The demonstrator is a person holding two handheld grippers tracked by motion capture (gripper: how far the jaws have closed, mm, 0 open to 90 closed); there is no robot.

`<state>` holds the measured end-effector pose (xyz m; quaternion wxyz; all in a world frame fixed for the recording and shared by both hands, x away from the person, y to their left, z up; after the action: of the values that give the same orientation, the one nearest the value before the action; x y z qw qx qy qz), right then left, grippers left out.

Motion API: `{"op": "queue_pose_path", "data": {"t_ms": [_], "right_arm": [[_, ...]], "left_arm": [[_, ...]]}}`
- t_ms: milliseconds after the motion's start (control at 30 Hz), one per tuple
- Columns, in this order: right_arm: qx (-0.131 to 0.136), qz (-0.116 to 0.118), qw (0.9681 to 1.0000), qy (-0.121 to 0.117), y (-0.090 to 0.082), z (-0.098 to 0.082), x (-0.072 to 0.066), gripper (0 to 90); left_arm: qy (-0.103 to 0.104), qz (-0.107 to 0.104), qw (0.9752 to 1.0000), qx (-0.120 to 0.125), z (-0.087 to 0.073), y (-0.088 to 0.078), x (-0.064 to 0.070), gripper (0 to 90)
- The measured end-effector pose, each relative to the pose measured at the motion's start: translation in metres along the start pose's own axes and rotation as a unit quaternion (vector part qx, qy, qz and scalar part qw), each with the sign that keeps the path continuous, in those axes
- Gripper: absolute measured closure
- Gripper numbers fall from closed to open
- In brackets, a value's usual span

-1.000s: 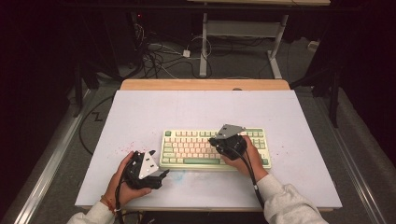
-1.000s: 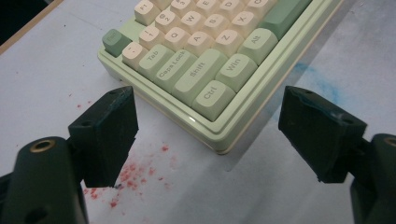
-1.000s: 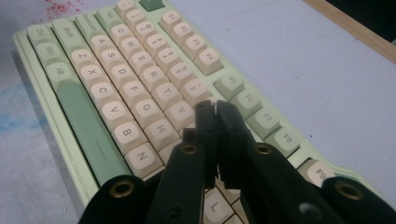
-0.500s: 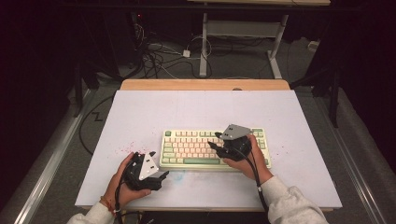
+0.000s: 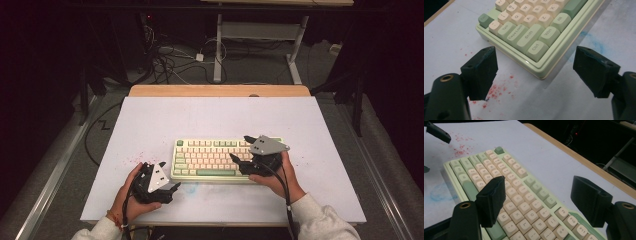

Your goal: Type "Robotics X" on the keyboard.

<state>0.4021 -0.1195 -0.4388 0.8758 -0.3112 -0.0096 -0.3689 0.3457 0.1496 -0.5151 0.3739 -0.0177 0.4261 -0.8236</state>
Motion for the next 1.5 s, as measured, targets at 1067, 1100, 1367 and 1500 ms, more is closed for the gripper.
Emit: {"op": "queue_pose_path", "data": {"t_ms": [1067, 1100, 1367, 1500], "right_arm": [[0.012, -0.078, 0.9968, 0.008, -0.067, -0.065, 0.017, 27.5], [0.012, -0.078, 0.9968, 0.011, -0.069, -0.068, 0.016, 27.5], [0.006, -0.081, 0.9963, 0.026, -0.08, -0.085, 0.014, 27.1], [0.001, -0.082, 0.9962, 0.028, -0.085, -0.091, 0.013, 27.2]], "left_arm": [[-0.031, -0.008, 0.9989, 0.036, 0.006, -0.019, -0.006, 31.6], [-0.031, -0.011, 0.9988, 0.037, 0.006, -0.02, -0.006, 33.6], [-0.058, -0.059, 0.9946, 0.062, 0.01, -0.031, -0.007, 70.0], [-0.052, -0.069, 0.9948, 0.053, 0.009, -0.032, -0.007, 84.9]]}}
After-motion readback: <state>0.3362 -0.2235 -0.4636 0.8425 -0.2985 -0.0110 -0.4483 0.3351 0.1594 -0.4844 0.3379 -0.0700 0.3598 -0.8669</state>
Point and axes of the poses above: each handheld gripper's, and its own axes: y roughly forward along the jaws, z roughly out of its top, x roughly to its right, the point moved 7 cm from there along y, roughly forward along the jaws, and after that the axes turned 6 degrees about -x, right-handed, at the moved point
